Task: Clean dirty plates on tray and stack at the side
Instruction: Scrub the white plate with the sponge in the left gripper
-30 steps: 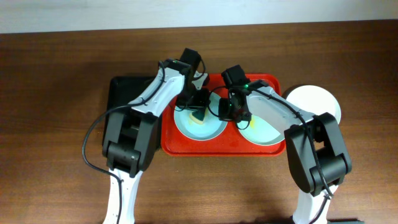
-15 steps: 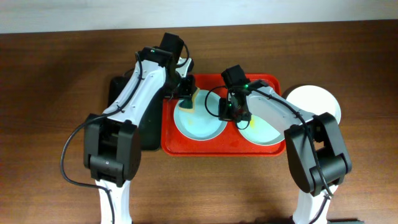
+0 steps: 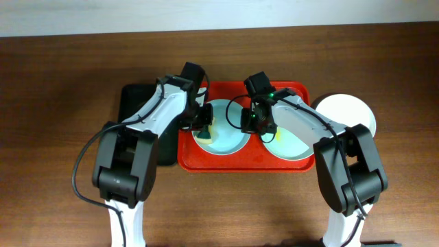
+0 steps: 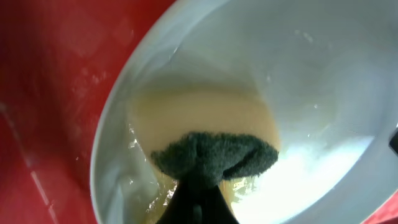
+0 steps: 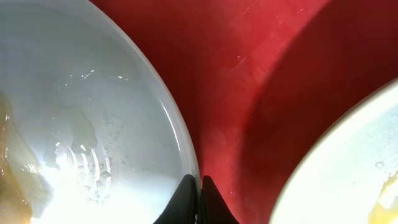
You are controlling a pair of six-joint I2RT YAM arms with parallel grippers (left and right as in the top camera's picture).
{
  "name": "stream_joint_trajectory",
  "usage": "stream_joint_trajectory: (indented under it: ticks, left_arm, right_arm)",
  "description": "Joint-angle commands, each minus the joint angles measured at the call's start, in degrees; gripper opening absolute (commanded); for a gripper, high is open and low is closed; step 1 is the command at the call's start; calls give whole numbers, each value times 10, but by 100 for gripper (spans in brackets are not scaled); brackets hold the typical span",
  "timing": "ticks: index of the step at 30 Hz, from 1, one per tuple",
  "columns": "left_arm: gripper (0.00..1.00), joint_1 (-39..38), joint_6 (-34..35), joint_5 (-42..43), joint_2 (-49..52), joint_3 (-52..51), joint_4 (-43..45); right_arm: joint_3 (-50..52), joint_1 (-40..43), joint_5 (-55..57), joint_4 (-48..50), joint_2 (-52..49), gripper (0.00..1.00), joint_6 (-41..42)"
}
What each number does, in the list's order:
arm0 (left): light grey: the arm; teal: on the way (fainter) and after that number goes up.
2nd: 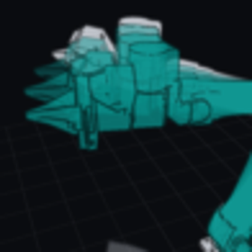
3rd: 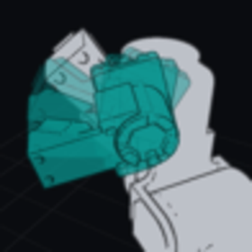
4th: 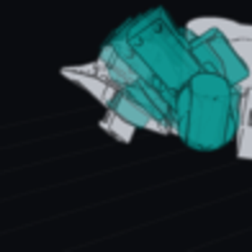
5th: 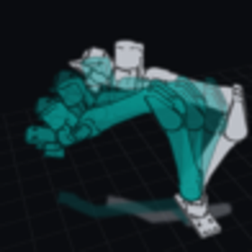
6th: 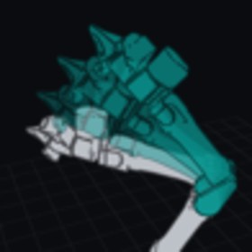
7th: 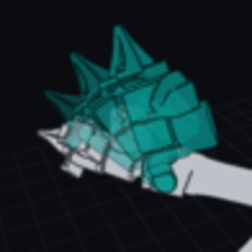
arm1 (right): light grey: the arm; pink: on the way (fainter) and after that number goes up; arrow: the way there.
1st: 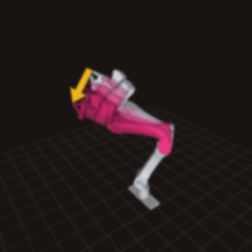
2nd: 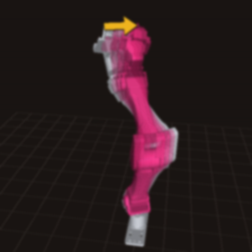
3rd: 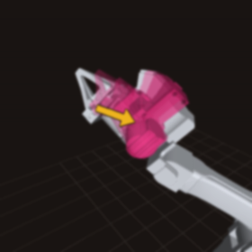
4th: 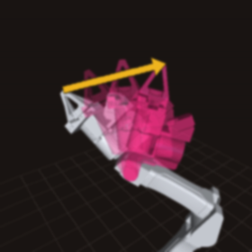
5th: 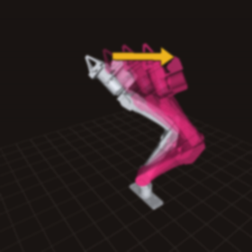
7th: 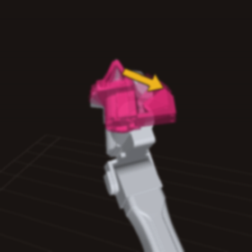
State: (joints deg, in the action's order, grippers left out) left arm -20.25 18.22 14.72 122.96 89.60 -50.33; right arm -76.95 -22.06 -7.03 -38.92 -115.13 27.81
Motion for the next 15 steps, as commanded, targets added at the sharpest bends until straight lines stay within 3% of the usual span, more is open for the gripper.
stream_joint_trajectory:
  ticks: [1,10,15]
  left_arm:
    - [0,-10,17,14,3,-66,54]
    - [0,-22,19,198,2,-98,190]
    - [0,-2,30,214,-14,-69,191]
  right_arm:
    - [12,-5,2,-2,-7,4,-6]
    - [12,-5,2,-3,-7,4,-6]
    - [12,-5,2,-3,-7,4,-6]
